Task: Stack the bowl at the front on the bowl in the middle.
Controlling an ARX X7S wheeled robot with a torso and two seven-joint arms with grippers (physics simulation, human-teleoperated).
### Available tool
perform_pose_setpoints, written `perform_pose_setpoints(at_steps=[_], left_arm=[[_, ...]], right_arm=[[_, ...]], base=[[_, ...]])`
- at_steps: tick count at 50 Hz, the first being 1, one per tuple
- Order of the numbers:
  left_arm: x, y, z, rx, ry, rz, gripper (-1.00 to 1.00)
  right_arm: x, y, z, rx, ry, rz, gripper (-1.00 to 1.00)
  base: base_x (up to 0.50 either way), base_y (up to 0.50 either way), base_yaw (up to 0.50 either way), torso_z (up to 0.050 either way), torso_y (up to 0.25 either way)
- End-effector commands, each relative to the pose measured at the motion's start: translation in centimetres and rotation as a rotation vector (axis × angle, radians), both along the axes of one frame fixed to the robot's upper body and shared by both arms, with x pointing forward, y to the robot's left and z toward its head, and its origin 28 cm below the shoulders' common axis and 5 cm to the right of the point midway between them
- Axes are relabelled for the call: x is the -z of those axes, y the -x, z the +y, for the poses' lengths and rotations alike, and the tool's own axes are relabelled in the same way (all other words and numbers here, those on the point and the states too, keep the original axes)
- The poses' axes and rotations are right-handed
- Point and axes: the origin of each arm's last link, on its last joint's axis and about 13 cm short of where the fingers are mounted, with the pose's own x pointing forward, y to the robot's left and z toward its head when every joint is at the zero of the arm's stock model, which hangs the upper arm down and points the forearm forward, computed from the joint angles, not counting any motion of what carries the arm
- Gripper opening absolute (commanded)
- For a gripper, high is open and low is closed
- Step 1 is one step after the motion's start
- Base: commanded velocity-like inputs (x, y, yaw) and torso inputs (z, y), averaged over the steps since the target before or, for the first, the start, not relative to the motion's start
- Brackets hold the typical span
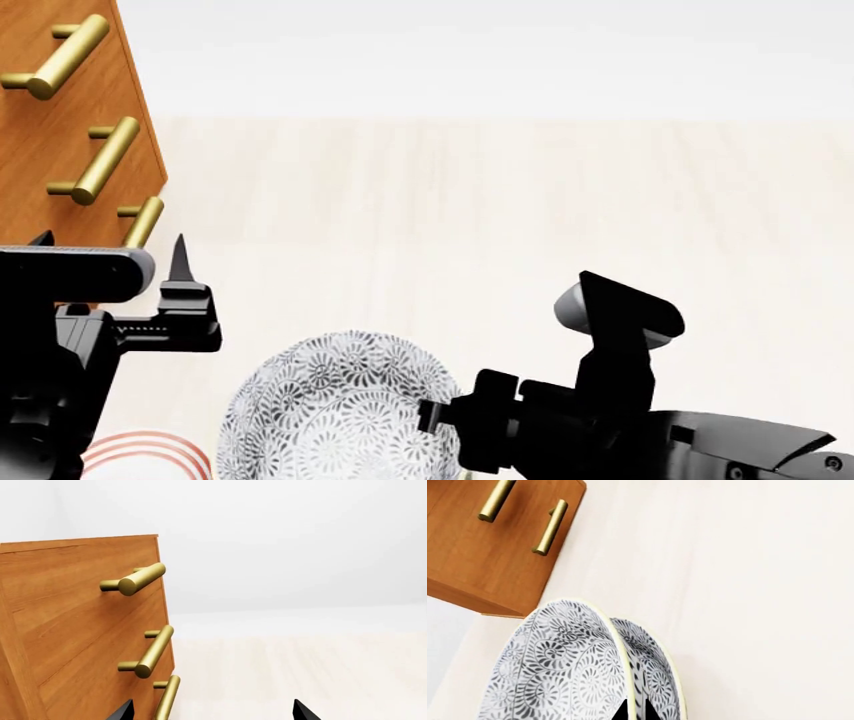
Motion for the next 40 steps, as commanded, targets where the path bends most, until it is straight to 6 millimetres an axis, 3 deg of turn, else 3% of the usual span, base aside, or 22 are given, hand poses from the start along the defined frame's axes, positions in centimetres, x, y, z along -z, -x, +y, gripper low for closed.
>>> perform_pose_setpoints(at_steps=[1, 4, 5, 20, 22, 26, 29, 33, 40], left_arm=[[0.2, 0.0, 0.0, 0.002, -0.004, 0.008, 1.00], [0.2, 0.0, 0.0, 0.002, -0.007, 0.008, 1.00], [0.2, 0.0, 0.0, 0.002, -0.006, 0.008, 1.00], [0.3, 0.1, 0.0, 0.005, -0.005, 0.010, 1.00], [0.1, 0.2, -0.1, 0.015, 0.002, 0.009, 1.00], [-0.7, 1.0, -0.2, 0.027, 0.066, -0.060, 1.00], [-1.7, 2.1, -0.4, 0.018, 0.116, -0.284, 1.00], [-2.7, 3.7, -0.6, 0.015, 0.168, -0.446, 1.00], [-3.2, 5.6, -0.7, 0.038, 0.201, -0.567, 1.00]], right_arm=[[1.9, -0.6, 0.4, -0.051, 0.007, 0.017, -1.00], [2.0, -0.6, 0.4, -0.057, 0.021, 0.017, -1.00], [2.0, -0.7, 0.5, -0.049, 0.011, 0.019, 1.00], [1.6, -0.3, 0.5, -0.053, 0.045, -0.027, 1.00], [1.0, -0.3, 0.5, 0.064, 0.113, -0.169, 1.00], [-1.4, 0.7, 0.9, 0.643, 0.391, -0.880, 1.00], [-3.7, 4.0, 1.5, 0.902, 0.457, -1.465, 1.00], [-3.8, 5.1, 2.2, 0.900, 0.508, -1.489, 1.00], [-3.9, 6.6, 2.6, 0.898, 0.524, -1.553, 1.00]], base=[[0.00, 0.00, 0.00, 0.000, 0.000], [0.00, 0.00, 0.00, 0.000, 0.000], [0.00, 0.00, 0.00, 0.000, 0.000], [0.00, 0.00, 0.00, 0.000, 0.001], [0.00, 0.00, 0.00, 0.000, 0.000], [0.00, 0.00, 0.00, 0.000, 0.000], [0.00, 0.00, 0.00, 0.000, 0.000], [0.00, 0.00, 0.00, 0.000, 0.000], [0.00, 0.00, 0.00, 0.000, 0.000]])
